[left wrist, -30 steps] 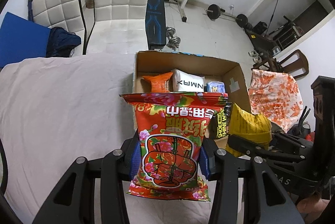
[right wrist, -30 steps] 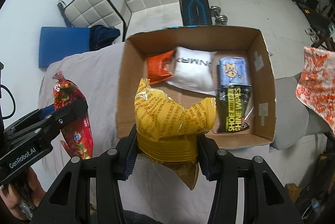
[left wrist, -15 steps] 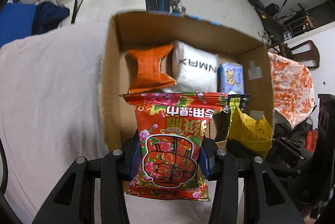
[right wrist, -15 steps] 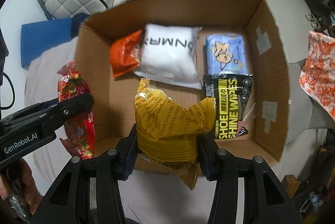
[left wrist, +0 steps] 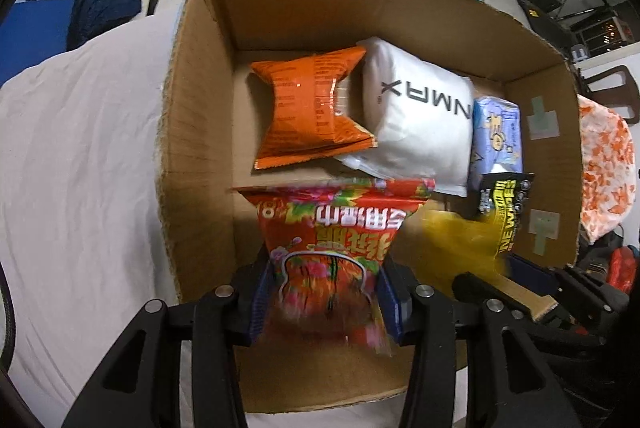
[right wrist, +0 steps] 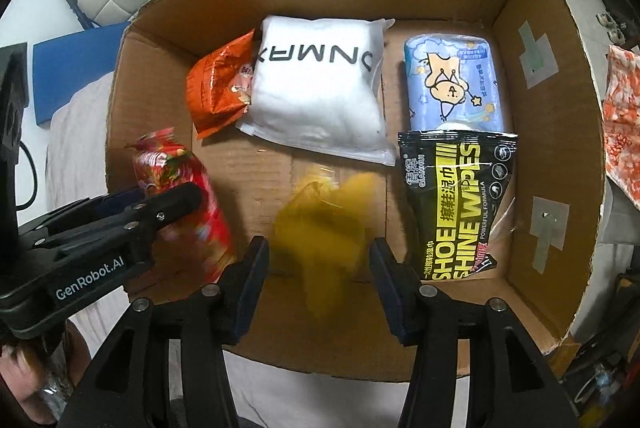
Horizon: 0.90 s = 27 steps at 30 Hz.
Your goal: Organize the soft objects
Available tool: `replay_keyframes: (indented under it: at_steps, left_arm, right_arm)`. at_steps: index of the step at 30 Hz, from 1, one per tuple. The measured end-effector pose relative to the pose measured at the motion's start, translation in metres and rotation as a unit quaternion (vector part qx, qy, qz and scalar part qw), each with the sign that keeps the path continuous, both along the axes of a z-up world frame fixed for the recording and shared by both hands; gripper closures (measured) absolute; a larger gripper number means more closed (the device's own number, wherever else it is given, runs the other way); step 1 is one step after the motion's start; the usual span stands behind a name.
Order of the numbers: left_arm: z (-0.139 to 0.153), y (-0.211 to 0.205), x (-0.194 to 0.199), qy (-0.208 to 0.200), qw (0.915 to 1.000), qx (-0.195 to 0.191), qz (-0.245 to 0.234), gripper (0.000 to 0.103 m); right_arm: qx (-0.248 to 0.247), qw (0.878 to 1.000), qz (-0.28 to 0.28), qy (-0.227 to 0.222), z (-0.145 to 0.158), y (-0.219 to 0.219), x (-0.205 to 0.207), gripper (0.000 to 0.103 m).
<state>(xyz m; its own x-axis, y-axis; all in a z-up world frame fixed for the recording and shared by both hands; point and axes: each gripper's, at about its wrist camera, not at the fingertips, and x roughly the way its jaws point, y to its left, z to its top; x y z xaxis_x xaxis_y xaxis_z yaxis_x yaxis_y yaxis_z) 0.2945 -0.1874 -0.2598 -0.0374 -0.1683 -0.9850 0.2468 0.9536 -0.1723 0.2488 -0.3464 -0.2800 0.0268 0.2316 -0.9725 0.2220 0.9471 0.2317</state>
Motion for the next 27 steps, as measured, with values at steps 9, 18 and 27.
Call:
replay_keyframes:
  at_steps: [9,18,27]
  left_arm:
    - [0.025,-0.001,-0.005,-0.036,0.9993,0.006,-0.001,0.058]
    - [0.068,-0.002,-0.020,-0.087,0.9961,-0.006,0.006,0.040]
    - [0.106,0.000,-0.054,-0.144,0.9894,0.011,0.010,0.005]
  right_arm:
    - [-0.014,1.000,0.007,-0.004,0.012,-0.001,-0.008,0.043]
    - [-0.073,0.996,0.013,-0.044,0.051,-0.012,-0.030,0.027]
    - [-0.112,0.990,0.002,-0.088,0.093,-0.026,-0.060,0.000]
